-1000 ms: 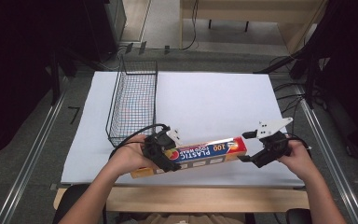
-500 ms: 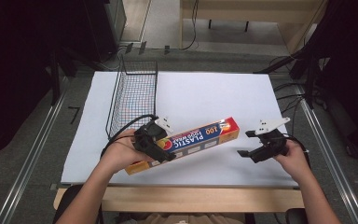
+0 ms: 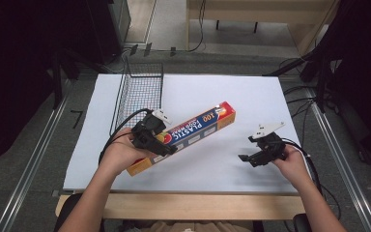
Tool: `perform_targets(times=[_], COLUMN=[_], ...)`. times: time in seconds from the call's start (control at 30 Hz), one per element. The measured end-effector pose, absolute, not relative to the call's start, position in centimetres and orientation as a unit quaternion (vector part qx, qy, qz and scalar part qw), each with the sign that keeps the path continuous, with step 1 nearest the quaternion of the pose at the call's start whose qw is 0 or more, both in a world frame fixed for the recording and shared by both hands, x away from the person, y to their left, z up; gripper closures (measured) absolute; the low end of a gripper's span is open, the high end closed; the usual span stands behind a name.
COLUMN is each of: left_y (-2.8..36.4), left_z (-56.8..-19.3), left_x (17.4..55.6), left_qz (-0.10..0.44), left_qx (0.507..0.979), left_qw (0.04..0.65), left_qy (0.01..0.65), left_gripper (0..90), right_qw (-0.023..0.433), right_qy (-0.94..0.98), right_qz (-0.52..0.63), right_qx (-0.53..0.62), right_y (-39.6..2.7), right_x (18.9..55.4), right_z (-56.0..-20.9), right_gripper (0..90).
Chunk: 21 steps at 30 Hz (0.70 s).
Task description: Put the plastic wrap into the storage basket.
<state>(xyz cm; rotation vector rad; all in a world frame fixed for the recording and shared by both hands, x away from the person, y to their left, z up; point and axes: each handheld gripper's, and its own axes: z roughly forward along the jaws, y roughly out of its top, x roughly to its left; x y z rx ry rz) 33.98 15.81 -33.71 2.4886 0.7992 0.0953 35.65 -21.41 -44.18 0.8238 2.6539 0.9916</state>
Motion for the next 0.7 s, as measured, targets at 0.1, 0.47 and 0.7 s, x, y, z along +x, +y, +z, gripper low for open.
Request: perform_targets(times=[0.1,0.47,0.7], left_y=[16.1,17.0,17.6], left_z=[-33.4,-32.4,-31.7], left_x=[34.4,36.3,37.9], left_qz=[0.037,0.046,0.062], left_qx=[0.913,0.897,0.888], left_qw=[0.265,0.272,0.267], left_qy=[0.307,0.346,0.369], left_gripper=[39.4,39.5,39.5], right_qw=[0.092,0.096,0.1], right_qy=[0.894,0.898,0.9], right_qz=[0.336,0.327,0.323], right_qx=[0.281,0.279,0.274], right_y=[-21.5,-21.1,-20.9], right_x=[35.8,36.2,36.4], right_z=[-44.2,-44.3,-44.4], right_gripper=[18.1,18.1,18.1])
